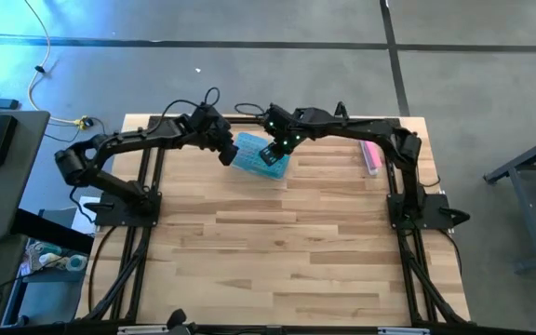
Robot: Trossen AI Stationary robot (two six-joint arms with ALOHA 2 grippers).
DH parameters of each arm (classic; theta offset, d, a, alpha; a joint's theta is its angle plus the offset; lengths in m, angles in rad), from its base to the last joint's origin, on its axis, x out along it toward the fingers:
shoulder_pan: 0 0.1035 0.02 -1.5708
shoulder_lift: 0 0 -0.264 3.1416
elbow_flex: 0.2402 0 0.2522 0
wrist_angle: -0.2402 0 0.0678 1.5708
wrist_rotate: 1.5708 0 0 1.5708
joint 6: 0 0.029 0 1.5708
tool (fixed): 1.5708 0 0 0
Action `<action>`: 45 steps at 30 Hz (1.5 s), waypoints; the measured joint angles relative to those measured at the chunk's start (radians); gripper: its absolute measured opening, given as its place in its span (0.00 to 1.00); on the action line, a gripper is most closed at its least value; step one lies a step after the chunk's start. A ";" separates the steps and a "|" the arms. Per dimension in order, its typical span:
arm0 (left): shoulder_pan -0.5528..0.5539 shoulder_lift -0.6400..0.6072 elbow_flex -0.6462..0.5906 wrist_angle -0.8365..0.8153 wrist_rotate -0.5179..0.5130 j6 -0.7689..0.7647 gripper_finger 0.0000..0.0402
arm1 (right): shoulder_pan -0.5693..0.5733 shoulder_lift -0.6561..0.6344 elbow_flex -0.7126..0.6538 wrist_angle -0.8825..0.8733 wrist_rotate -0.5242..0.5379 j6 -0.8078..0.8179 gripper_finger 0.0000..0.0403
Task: Pack school essentials
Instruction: Close the blue supply box
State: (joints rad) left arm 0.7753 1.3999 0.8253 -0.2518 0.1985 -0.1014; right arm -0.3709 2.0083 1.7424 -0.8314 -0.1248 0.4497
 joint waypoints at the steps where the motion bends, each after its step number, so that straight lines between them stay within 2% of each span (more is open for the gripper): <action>1: -0.003 0.009 0.000 0.005 -0.001 -0.003 0.42 | 0.002 0.000 -0.022 0.018 0.000 0.005 0.15; 11: -0.006 0.080 0.000 0.011 -0.030 -0.044 0.42 | 0.014 0.000 -0.166 0.162 0.015 0.051 0.15; 18: -0.019 0.136 0.001 0.009 -0.053 -0.044 0.42 | 0.013 -0.003 -0.216 0.180 0.014 0.070 0.15; 29: -0.093 0.133 0.003 -0.040 -0.066 -0.120 0.42 | 0.008 -0.006 -0.218 0.144 -0.016 0.057 0.15; 36: -0.180 0.116 0.002 -0.125 -0.048 -0.152 0.42 | 0.004 -0.025 -0.219 0.050 -0.075 0.017 0.15; 45: -0.307 0.117 0.000 -0.127 -0.057 -0.215 0.42 | 0.023 -0.037 -0.220 -0.039 -0.092 0.017 0.15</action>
State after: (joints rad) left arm 0.4686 1.5173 0.8257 -0.3787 0.1412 -0.3160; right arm -0.3479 1.9708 1.5223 -0.8708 -0.2167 0.4668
